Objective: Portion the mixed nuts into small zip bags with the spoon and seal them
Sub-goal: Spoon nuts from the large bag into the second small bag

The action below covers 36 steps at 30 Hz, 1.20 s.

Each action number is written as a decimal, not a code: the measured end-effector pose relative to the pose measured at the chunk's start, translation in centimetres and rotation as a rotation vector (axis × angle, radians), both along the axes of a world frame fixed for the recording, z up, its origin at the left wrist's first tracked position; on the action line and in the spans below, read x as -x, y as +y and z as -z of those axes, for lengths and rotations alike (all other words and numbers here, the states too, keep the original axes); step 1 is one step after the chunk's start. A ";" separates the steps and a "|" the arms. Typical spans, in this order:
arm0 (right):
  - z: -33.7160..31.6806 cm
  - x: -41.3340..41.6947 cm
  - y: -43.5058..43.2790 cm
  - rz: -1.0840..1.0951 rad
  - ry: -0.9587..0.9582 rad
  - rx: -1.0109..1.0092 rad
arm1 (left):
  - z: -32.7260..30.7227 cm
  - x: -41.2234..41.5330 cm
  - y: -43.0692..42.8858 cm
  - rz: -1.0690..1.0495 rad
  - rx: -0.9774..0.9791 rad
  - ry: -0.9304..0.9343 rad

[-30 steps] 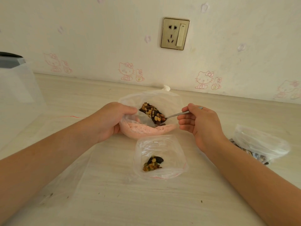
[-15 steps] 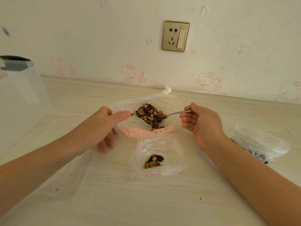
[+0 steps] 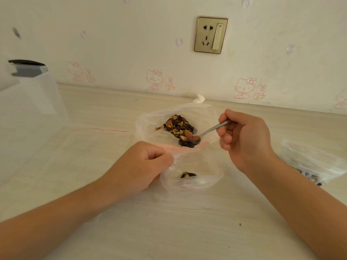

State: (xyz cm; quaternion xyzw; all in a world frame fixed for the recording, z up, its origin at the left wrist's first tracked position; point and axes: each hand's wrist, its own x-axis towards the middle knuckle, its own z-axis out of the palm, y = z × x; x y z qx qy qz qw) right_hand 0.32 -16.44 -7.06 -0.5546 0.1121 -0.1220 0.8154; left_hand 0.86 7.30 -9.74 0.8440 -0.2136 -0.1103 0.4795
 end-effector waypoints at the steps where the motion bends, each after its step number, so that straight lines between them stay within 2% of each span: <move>1: -0.1 0.1 0.1 -0.010 -0.030 0.011 | 0.1 -0.1 0.1 -0.009 0.011 0.013; 3: -0.2 0.4 0.2 -0.035 -0.137 0.098 | 0.2 -0.1 0.2 -0.022 0.024 0.020; 7: -0.3 1.8 0.5 -0.138 -0.520 0.505 | 0.4 0.0 0.2 -0.024 0.059 -0.002; 9: -0.3 2.1 0.7 -0.157 -0.599 0.590 | 0.5 0.1 0.3 -0.015 0.071 -0.030; 12: -0.3 1.9 0.6 -0.127 -0.554 0.578 | 0.6 0.3 0.2 0.011 0.102 -0.082; 16: -0.3 1.0 -0.4 0.027 -0.440 0.394 | 0.5 0.3 0.4 0.048 0.178 -0.099; 19: -0.3 0.2 -1.0 0.111 -0.363 0.342 | 0.0 0.0 1.1 -0.027 0.274 -0.219; 22: 0.2 -0.5 -1.2 0.133 -0.266 0.383 | -1.3 -1.8 2.3 -0.163 0.329 -0.339; 24: 0.6 -0.8 -1.2 0.125 -0.230 0.422 | -2.2 -4.0 2.7 -0.279 0.277 -0.319; 27: 1.2 -1.1 -1.4 0.124 -0.198 0.452 | -2.6 -7.0 2.0 -0.374 0.072 -0.300; 29: 1.4 -1.3 -1.6 0.128 -0.180 0.458 | -2.6 -8.4 0.8 -0.338 -0.098 -0.279; 32: 1.6 -1.4 -2.0 0.145 -0.164 0.468 | -2.5 -10.1 -0.6 -0.257 -0.288 -0.087; 34: 1.7 -1.5 -2.2 0.162 -0.171 0.483 | -2.5 -10.9 -1.0 -0.240 -0.278 -0.030; 36: 1.8 -1.6 -2.3 0.188 -0.180 0.520 | -1.8 -10.9 -1.3 -0.211 -0.233 -0.074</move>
